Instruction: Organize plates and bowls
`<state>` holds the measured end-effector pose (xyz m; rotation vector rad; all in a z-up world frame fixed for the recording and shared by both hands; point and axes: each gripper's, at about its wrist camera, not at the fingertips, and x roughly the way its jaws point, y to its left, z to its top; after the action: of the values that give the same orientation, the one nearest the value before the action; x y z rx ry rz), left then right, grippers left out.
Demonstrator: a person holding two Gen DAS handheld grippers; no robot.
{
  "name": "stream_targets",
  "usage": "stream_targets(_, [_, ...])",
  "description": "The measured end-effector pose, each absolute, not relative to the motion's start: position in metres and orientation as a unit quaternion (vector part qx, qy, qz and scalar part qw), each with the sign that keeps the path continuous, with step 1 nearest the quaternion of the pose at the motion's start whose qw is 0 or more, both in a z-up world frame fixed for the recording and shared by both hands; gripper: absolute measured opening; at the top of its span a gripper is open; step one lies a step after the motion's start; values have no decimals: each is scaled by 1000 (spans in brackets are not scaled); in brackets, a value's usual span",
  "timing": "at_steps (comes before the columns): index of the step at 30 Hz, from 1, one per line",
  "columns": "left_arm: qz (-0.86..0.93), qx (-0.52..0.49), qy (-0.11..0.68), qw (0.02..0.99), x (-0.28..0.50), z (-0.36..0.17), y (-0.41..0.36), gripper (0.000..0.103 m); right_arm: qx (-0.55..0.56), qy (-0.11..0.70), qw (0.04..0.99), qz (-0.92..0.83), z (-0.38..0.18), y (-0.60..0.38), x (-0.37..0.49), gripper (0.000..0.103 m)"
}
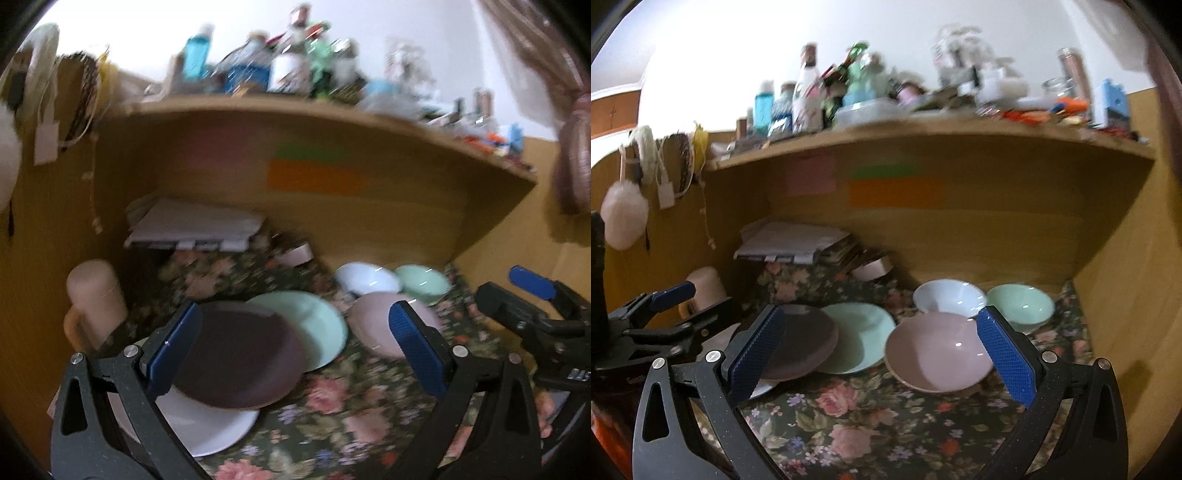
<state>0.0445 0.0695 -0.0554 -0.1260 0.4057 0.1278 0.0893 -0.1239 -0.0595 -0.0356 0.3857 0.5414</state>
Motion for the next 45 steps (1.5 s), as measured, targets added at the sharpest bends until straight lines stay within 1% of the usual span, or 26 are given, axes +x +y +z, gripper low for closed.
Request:
stream_targets(10, [142, -119, 301, 936, 74, -119, 154, 103, -52, 277, 903, 324, -109, -66, 132, 103])
stream_targets(15, [179, -130, 330, 918, 82, -148, 189, 103, -67, 313, 884, 341, -130, -37, 153, 103])
stream_targets(20, [191, -137, 353, 905, 85, -164, 209, 103, -73, 348, 865, 353, -146, -12, 174, 103])
stream_targets(24, [182, -142, 370, 900, 88, -172, 217, 102, -67, 388, 847, 358, -161, 2, 193, 99])
stream_targets(25, [180, -142, 372, 899, 89, -174, 218, 95, -69, 395, 844, 356, -164, 5, 197, 98])
stream_targets(26, [178, -141, 376, 898, 91, -176, 219, 88, -74, 404, 840, 355, -166, 8, 200, 93])
stream_targets(27, [175, -141, 380, 897, 92, -178, 221, 85, -76, 410, 838, 352, -169, 12, 204, 87])
stream_targets(30, [166, -156, 387, 893, 96, -183, 226, 79, -71, 424, 831, 353, -173, 16, 214, 77])
stream_targets(31, [163, -159, 389, 893, 98, -184, 227, 75, -69, 427, 830, 353, -174, 16, 217, 75])
stream_targets(32, [158, -163, 391, 892, 100, -185, 228, 70, -69, 429, 829, 352, -175, 17, 220, 71])
stream_targets(33, [154, -166, 393, 891, 101, -186, 229, 68, -70, 432, 828, 352, -176, 17, 222, 69])
stream_targets(35, [139, -173, 400, 889, 105, -188, 229, 58, -70, 436, 824, 355, -178, 19, 226, 61])
stream_targets(36, [131, -177, 402, 889, 107, -189, 229, 55, -69, 439, 822, 356, -180, 21, 228, 57])
stream_targets(38, [123, -181, 405, 888, 109, -189, 228, 47, -64, 445, 817, 361, -183, 21, 232, 54])
stream_targets(42, [109, -184, 407, 888, 113, -188, 225, 42, -60, 456, 808, 367, -188, 23, 236, 46])
stream_targets(44, [102, -184, 409, 888, 115, -188, 223, 36, -56, 458, 805, 373, -189, 24, 238, 44])
stream_targets(45, [99, -185, 409, 888, 116, -189, 222, 36, -54, 459, 803, 375, -190, 25, 239, 44])
